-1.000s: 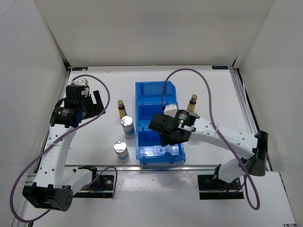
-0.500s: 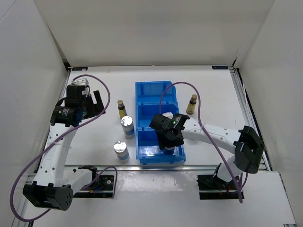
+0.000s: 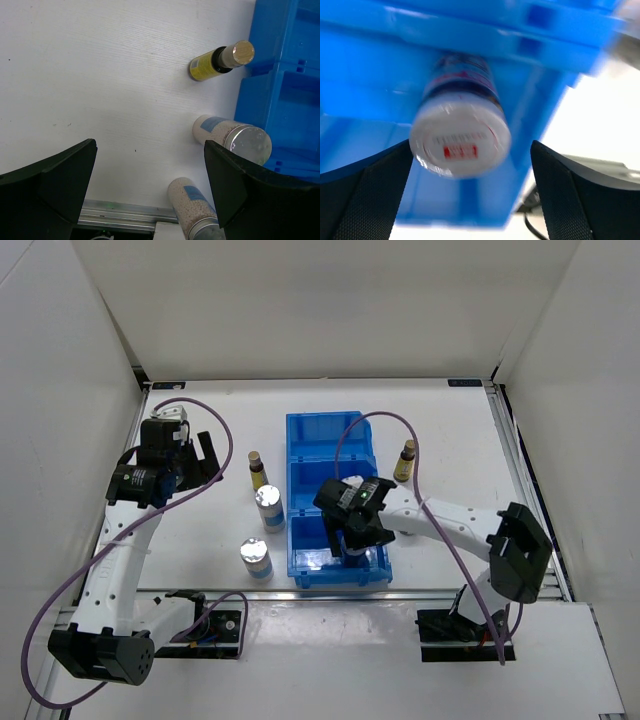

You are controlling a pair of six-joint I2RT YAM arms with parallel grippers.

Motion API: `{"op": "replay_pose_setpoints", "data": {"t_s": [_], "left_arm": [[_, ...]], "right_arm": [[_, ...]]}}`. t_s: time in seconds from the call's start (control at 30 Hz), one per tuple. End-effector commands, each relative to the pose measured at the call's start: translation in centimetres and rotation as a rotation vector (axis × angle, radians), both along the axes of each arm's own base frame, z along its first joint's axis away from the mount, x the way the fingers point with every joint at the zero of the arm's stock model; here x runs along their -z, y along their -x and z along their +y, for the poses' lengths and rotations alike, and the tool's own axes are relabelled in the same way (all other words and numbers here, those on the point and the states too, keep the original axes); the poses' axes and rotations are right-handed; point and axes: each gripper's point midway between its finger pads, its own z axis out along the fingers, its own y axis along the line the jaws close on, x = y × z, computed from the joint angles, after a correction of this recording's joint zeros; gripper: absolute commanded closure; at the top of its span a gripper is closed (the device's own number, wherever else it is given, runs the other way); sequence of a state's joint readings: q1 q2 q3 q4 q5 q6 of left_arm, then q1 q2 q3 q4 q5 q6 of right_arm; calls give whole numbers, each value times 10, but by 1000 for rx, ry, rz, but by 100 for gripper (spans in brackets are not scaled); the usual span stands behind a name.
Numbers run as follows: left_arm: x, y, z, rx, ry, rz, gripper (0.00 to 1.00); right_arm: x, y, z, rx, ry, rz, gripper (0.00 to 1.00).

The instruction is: Organize the condiment bottles

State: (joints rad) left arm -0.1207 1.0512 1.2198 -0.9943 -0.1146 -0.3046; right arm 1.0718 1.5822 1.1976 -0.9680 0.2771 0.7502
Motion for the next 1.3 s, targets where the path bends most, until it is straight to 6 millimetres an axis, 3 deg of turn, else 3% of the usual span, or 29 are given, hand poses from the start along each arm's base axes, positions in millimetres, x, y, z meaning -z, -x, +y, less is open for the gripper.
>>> {"op": "replay_pose_setpoints", "data": {"t_s": [0.0,0.17,0.23,0.33,0.6,0.9,1.07,1.27], "left_arm": [[-2,2,0,4,2,-3,0],[-2,2,0,4,2,-3,0],[-2,2,0,4,2,-3,0],[-2,2,0,11,-5,-3,0],[-2,2,0,11,-5,-3,0],[1,1,0,11,-6,7,0],[1,1,0,11,-6,7,0],[1,1,2,4,-12,6,0]], "right_arm": [[-62,-9,-10,8,-30,-115,0],[-131,-31,-48,38,-81,-328,0],[-130,-48,-66,88,-80,-357,0],[-118,-67,-95,153,-57,-307,0],[-71,-90,-126,250,-79,-198,0],[-18,-106,-126,303,-126,-40,0],[-2,-108,-121,305,-135,7,0],[9,-104,-125,310,-104,36,24]]}}
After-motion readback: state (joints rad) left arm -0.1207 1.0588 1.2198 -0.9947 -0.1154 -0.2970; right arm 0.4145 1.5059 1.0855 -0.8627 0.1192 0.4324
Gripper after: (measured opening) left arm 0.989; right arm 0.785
